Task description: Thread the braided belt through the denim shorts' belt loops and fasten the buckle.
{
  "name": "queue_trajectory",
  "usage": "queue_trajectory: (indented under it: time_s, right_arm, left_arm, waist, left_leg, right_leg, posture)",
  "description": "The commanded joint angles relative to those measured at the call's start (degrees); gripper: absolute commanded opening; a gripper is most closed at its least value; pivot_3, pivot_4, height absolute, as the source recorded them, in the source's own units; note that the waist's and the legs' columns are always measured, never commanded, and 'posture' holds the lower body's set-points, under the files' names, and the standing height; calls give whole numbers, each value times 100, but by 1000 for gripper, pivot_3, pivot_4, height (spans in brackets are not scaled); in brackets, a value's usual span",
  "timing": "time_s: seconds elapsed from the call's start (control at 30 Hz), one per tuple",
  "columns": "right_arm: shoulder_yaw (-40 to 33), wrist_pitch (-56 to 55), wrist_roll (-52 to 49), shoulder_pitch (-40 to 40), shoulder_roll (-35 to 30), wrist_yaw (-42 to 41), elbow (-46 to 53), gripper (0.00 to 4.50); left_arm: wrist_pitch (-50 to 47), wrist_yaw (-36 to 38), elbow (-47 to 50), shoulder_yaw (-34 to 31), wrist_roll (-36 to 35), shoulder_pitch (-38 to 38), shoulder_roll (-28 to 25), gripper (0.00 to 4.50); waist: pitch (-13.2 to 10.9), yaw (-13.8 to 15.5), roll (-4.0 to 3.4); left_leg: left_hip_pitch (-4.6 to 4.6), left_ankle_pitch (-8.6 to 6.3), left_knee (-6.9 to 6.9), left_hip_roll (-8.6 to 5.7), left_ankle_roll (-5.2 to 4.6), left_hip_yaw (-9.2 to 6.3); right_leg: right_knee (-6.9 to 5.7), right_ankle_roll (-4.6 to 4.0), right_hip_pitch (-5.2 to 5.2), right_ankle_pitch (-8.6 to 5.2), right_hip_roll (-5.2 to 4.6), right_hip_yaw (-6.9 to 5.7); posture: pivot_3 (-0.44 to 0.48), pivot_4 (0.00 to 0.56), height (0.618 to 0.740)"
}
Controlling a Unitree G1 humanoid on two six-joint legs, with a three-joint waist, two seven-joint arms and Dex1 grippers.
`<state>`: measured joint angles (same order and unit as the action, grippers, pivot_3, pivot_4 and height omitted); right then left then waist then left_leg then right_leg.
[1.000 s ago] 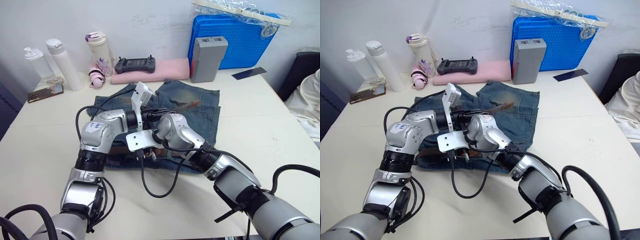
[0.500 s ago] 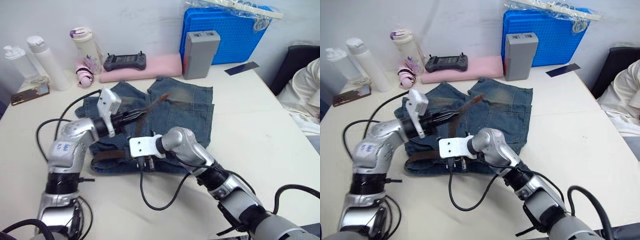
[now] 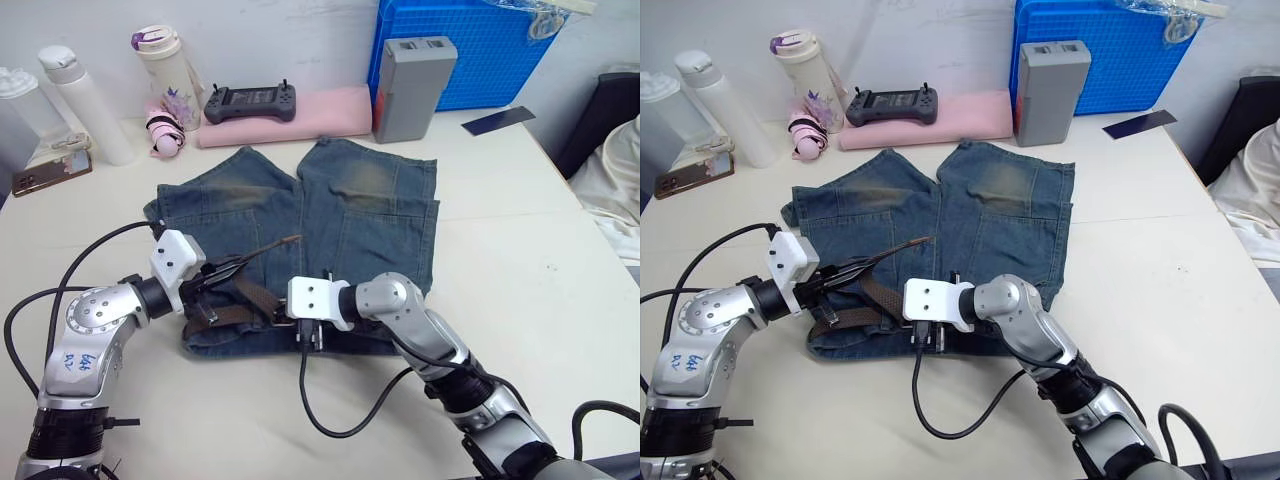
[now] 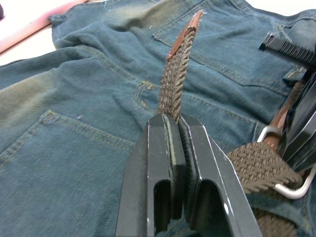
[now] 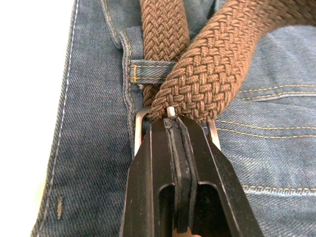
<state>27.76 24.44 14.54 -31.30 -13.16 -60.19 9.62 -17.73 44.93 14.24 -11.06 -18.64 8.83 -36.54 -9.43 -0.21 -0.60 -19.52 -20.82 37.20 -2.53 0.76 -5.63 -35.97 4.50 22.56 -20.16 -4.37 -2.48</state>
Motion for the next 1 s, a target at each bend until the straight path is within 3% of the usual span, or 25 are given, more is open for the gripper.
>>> queue_trajectory:
  time_s: [0.03,0.23,0.3,0.43,0.63,1.0]
  right_arm:
    - [-219,123,-278,150,-64,211,466,979]
    - [-605,332,-657,462,-345,430,1282,3808]
    - [-662,301,-720,626,-567,448,1571,4431]
    - [-517,-84,-531,941,-1002,646,1738,4431]
    - [-374,-324,-320,1173,-1051,1145,1660,4431]
    - [-670,821,-1282,836,-573,1217,1896,4431]
  left_arm:
    - [215,-83,402,-168,-83,-167,10,0]
    - [13,-220,817,-338,-411,-531,94,0]
    - [-147,-315,901,-392,-554,-514,119,0]
    - [-397,-473,898,-504,-781,-398,124,0]
    - [-398,-425,806,-546,-763,-438,-9,0]
    - [-21,-364,342,-584,-499,-747,-75,0]
  waist:
    - [-11,0,3]
    - [-25,-9,8]
    - [-31,5,10]
    - [-37,14,18]
    - [-43,-11,28]
    - [-45,4,30]
  left_leg:
    - [-4,0,0,0,-1,-1]
    - [-18,2,6,0,-4,-1]
    - [-20,2,6,0,-4,-3]
    - [-20,2,17,-1,-4,-6]
    - [-17,3,21,1,-2,-6]
    - [-22,4,39,0,-2,-7]
  right_leg:
    - [1,0,3,0,0,0]
    - [1,0,12,0,1,-2]
    - [0,0,13,0,1,-4]
    - [-6,1,10,0,0,-6]
    - [-12,1,11,1,5,-3]
    - [-20,0,12,1,5,-4]
  posture:
    - [0,150,739]
    - [0,150,739]
    - [0,150,739]
    - [0,150,739]
    - [0,150,739]
    - [0,150,739]
